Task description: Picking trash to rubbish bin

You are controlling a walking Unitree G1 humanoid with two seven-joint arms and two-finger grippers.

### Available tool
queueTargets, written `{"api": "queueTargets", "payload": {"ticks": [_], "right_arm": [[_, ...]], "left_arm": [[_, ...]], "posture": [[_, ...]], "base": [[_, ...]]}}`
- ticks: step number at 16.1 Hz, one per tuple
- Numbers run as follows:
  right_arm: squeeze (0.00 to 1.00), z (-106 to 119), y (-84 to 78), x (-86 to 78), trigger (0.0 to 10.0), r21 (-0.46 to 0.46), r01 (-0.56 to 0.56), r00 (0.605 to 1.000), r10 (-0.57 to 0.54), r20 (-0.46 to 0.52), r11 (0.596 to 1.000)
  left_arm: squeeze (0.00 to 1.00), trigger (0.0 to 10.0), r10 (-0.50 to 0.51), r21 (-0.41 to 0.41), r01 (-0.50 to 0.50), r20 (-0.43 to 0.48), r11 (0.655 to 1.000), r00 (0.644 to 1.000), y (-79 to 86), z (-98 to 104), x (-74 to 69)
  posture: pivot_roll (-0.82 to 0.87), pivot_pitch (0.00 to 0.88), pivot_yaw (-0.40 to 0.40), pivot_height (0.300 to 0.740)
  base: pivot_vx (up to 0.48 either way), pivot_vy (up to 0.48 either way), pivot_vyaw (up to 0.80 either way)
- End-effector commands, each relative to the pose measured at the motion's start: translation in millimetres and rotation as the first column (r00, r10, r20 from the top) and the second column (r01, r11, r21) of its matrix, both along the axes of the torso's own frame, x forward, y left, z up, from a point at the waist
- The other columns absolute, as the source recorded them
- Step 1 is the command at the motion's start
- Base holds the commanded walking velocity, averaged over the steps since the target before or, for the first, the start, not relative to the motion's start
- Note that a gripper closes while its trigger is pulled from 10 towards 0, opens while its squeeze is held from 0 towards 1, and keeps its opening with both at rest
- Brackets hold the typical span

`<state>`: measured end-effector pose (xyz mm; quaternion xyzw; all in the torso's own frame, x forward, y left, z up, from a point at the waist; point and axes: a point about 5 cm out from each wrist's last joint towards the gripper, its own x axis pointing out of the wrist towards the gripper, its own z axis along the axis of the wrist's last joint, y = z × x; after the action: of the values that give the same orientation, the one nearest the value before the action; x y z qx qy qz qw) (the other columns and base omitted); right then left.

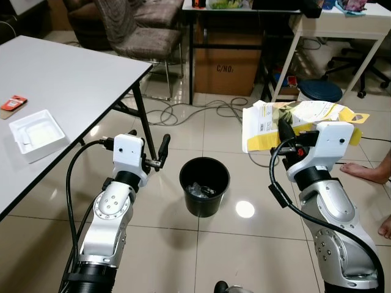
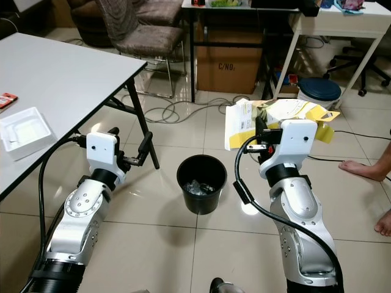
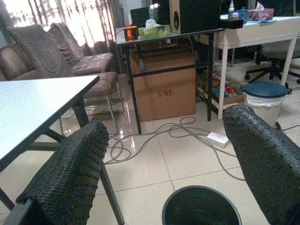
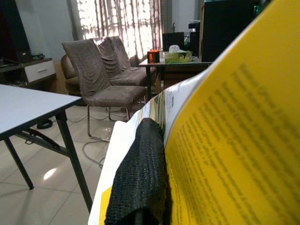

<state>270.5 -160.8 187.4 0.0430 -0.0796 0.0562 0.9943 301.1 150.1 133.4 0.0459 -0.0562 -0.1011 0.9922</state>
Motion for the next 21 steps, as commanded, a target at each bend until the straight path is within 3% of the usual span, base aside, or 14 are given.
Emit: {"api": "queueTargets", "payload": {"ticks": [1,11,14,21], "right_arm": [[0.00,2,-2.4,-0.3,0.0,-0.010,0.011,1.000,-0.011,0.017,1.000],[0.00,2,0.1,1.3,0.0,-0.019,0.008,1.000,-0.007,0.020,1.000],[0.00,3,1.6,2.5,0.0,-0.034,0.004,1.000,-0.003,0.025,0.999],[0.00,0,2.0,-2.0,0.0,-0.028,0.034,0.999,-0.033,0.016,0.999]], "left_arm": [[0.00,10.0,0.011,0.007,-0.011,0.002,1.000,1.000,1.2,1,-1.1],[0.00,10.0,0.016,0.010,-0.016,0.011,1.000,1.000,0.9,4,0.8],[0.00,10.0,0.015,0.004,-0.015,0.011,1.000,1.000,-1.2,3,1.2],[0.00,10.0,-0.067,0.012,0.067,0.008,0.998,0.998,-9.5,6,2.9]], "posture": [[-0.05,0.088,0.020,0.740],[-0.04,0.086,0.017,0.740],[-0.06,0.088,0.017,0.740],[-0.08,0.117,0.056,0.740]], "base": [[0.000,0.000,0.00],[0.000,0.000,0.00],[0.000,0.000,0.71],[0.035,0.000,0.11]]}}
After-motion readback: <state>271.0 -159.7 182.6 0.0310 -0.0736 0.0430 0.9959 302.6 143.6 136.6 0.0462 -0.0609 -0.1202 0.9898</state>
